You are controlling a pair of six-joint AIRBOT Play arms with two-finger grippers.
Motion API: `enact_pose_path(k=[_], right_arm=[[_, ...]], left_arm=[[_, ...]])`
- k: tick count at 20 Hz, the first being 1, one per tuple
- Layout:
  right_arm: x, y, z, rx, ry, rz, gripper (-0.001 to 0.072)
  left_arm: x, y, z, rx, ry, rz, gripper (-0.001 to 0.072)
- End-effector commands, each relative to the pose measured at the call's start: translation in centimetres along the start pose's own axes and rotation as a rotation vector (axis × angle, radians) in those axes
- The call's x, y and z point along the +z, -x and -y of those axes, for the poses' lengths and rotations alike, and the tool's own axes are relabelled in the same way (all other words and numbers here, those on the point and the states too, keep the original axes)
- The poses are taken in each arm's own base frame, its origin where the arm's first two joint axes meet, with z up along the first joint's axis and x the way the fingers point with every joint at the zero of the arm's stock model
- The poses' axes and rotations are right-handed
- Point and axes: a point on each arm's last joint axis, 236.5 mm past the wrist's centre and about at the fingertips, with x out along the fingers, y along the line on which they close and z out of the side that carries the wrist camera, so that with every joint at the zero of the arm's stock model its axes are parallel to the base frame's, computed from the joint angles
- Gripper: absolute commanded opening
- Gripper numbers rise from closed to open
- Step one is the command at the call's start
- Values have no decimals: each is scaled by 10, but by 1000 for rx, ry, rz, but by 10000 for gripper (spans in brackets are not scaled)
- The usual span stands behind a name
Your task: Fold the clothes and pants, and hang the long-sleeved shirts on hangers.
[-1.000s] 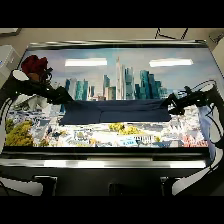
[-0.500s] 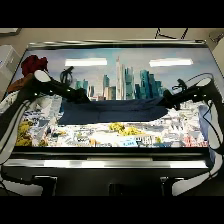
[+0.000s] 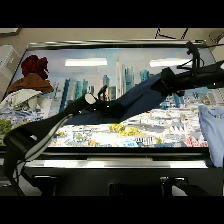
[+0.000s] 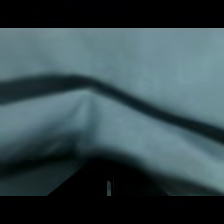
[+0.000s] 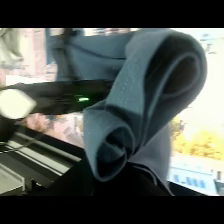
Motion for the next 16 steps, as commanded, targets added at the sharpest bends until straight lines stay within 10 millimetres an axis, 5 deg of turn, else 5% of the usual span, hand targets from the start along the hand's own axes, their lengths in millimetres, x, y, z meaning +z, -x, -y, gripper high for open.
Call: enact_pose_path(k=[1, 5, 8, 10, 12, 14, 16], right_arm=[[-23, 18, -49, 47, 14, 36, 40], [-11, 7, -37, 25, -4, 45, 39], [7, -26, -48, 152, -20, 13, 38], [15, -60, -59, 234, -31, -12, 38], [15, -110, -65, 281, -76, -63, 38], [6, -173, -64, 288, -133, -117, 38], [-9, -238, -61, 286, -201, -152, 39]], left_arm=[[-24, -55, 49, -164, 254, 45, 27], [-32, -62, 77, -231, 188, 79, 25], [-1, -17, 39, -150, -9, 42, 23], [42, 50, -10, 16, -136, 86, 23], [87, 145, -58, 189, -193, 180, 24], [114, 247, -84, 286, -192, 303, 24], [122, 336, -86, 319, -181, 439, 24]])
